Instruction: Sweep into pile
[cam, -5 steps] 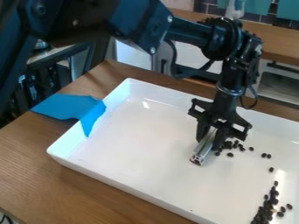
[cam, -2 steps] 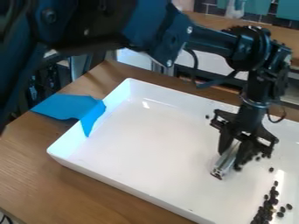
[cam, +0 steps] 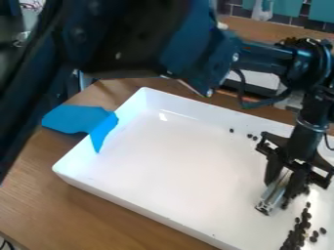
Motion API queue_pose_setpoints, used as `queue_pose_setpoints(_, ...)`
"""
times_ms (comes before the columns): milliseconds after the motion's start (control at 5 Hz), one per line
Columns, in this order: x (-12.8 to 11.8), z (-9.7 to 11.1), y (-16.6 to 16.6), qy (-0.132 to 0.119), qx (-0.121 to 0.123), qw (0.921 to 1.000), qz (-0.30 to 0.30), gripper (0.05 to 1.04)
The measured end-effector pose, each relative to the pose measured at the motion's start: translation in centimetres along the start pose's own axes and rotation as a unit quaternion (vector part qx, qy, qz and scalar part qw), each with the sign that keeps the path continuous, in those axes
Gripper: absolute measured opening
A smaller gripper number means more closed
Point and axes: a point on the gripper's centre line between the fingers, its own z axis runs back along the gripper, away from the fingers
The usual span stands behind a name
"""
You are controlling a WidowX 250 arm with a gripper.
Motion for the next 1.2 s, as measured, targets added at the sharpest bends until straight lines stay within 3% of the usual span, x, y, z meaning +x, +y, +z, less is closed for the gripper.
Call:
queue_pose_setpoints(400,-0.5,0.1,-1.0,0.004,-0.009,0.9998,-0.016,0.373)
queue_pose_setpoints(600,-1.1,1.8,2.2,-0.005,-0.025,0.9997,0.005,0.373)
queue_pose_setpoints(800,-0.9,4.2,7.6,-0.035,-0.036,0.9969,0.060,0.373)
queue_pose_setpoints(1000,-1.4,3.7,10.6,-0.025,-0.035,0.9955,0.084,0.373)
queue_pose_setpoints(1200,-1.4,3.1,12.0,-0.030,-0.018,0.9949,0.095,0.373)
